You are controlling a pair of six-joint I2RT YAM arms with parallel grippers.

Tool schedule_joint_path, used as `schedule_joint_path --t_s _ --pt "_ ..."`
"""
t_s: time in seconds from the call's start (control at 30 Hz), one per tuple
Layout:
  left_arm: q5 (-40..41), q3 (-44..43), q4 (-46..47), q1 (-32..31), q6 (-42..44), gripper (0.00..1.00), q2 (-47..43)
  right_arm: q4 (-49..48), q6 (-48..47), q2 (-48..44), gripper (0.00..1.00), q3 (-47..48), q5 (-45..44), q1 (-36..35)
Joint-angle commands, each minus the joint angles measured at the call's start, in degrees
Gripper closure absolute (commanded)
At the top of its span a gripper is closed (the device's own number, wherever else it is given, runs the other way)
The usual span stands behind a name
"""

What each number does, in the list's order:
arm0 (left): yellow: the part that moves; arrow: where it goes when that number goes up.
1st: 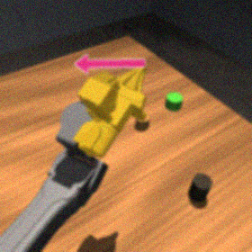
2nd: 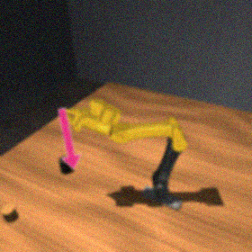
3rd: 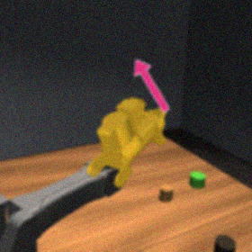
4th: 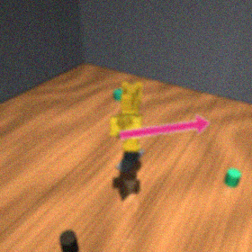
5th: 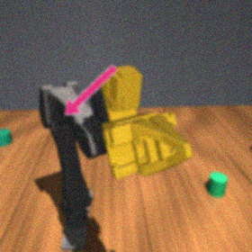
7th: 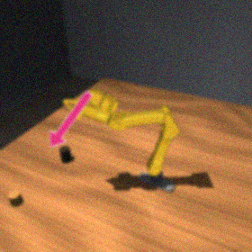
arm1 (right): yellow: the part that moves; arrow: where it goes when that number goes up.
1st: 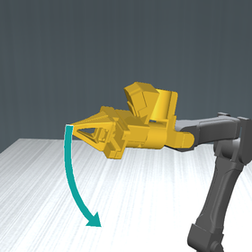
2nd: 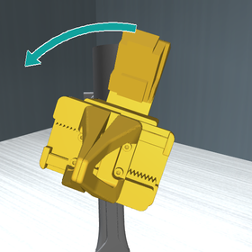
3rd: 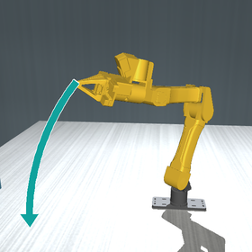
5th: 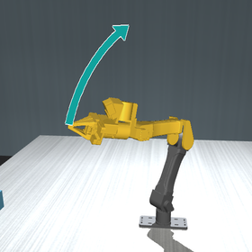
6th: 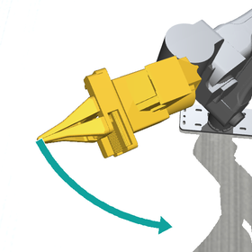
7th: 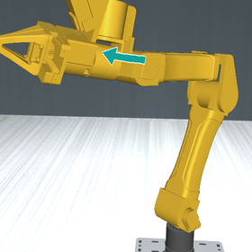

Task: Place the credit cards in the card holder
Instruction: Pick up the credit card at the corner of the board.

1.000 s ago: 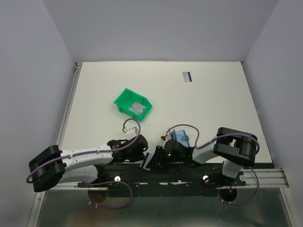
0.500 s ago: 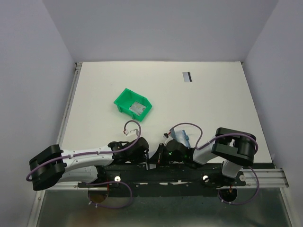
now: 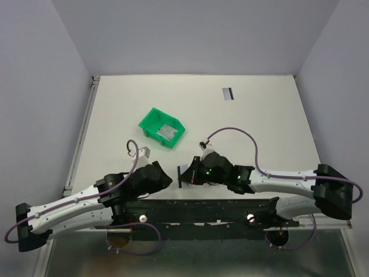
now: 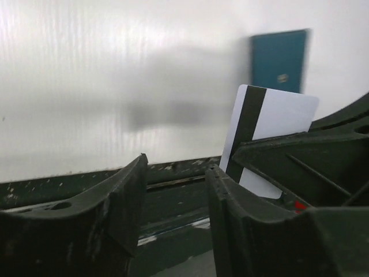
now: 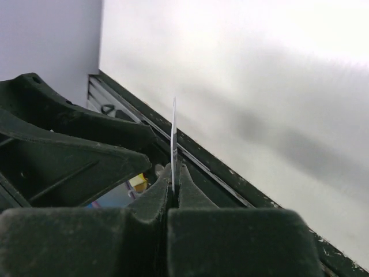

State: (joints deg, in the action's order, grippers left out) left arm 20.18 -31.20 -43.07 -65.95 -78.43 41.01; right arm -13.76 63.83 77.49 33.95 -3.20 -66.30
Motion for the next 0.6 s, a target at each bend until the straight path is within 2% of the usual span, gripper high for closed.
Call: schedule_joint_path --t_s 0.0,0.1,0.3,0.4,0.57 --pt "9.16 -4.39 2.79 0.74 10.64 0.39 -9.18 22.35 -13.27 -5.42 1.0 7.69 1.41 3.8" --pt "11.01 -7.55 8.34 0.91 17.16 0.32 -11.65 23.35 -18.12 -6.12 1.0 10.08 15.19 8.81" --pt "11.72 -11.51 16.78 1.7 27.1 0.2 -12.28 11.48 -22.17 -10.96 1.0 8.41 37.01 16.28" --pt "8.75 -11.34 21.43 2.06 29.47 0.18 -11.75 2.89 -17.89 -11.14 1.0 7.19 44.67 19.1" --pt "4.52 -10.55 25.75 2.32 30.01 0.18 -10.96 -18.54 -5.85 -9.12 1.0 3.84 52.59 21.83"
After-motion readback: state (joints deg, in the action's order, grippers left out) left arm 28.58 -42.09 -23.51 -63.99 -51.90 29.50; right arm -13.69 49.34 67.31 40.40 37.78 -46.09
